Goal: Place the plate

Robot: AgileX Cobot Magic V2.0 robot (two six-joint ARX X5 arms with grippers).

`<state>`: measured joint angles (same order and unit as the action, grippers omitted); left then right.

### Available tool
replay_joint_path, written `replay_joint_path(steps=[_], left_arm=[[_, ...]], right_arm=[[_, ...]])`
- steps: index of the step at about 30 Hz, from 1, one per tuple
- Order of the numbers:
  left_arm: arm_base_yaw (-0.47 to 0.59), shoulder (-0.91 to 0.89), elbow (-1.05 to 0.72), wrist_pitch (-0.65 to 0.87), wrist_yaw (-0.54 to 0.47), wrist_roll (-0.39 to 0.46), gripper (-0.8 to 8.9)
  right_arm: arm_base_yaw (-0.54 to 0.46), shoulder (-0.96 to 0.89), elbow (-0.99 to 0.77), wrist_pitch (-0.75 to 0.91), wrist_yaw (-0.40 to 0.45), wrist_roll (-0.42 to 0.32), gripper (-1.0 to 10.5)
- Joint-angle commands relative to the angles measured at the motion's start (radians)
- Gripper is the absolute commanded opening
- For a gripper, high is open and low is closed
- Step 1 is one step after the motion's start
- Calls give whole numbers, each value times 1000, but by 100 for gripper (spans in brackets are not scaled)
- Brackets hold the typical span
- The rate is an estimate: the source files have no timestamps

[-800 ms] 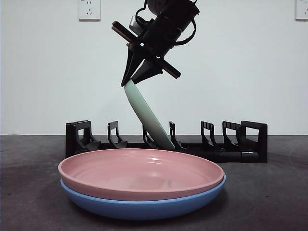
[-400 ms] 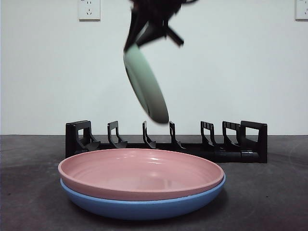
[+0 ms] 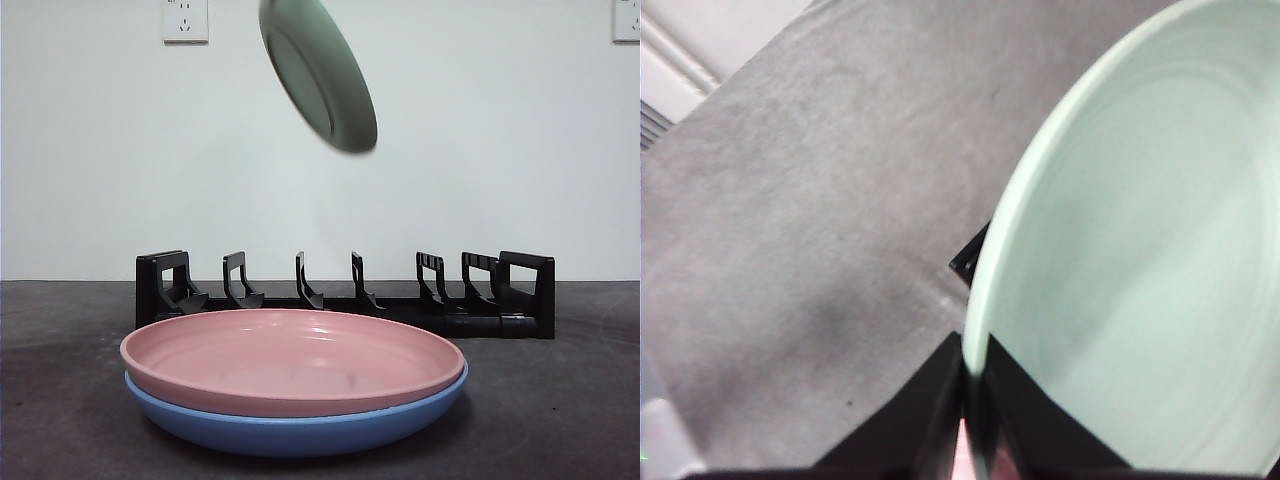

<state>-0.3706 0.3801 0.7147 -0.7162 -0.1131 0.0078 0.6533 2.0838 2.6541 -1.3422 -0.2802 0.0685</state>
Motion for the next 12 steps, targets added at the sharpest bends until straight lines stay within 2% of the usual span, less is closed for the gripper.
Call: replay_joint_path(steps=[1, 3, 12], left_arm=[[-2, 3, 10, 5, -3, 0, 251], [-2, 3, 10, 5, -3, 0, 251], [-2, 3, 10, 5, -3, 0, 251]], right_arm=[[56, -13, 30, -74, 50, -52, 12], [98, -23, 29, -75, 78, -55, 12], [248, -60, 23, -78, 106, -55, 12]])
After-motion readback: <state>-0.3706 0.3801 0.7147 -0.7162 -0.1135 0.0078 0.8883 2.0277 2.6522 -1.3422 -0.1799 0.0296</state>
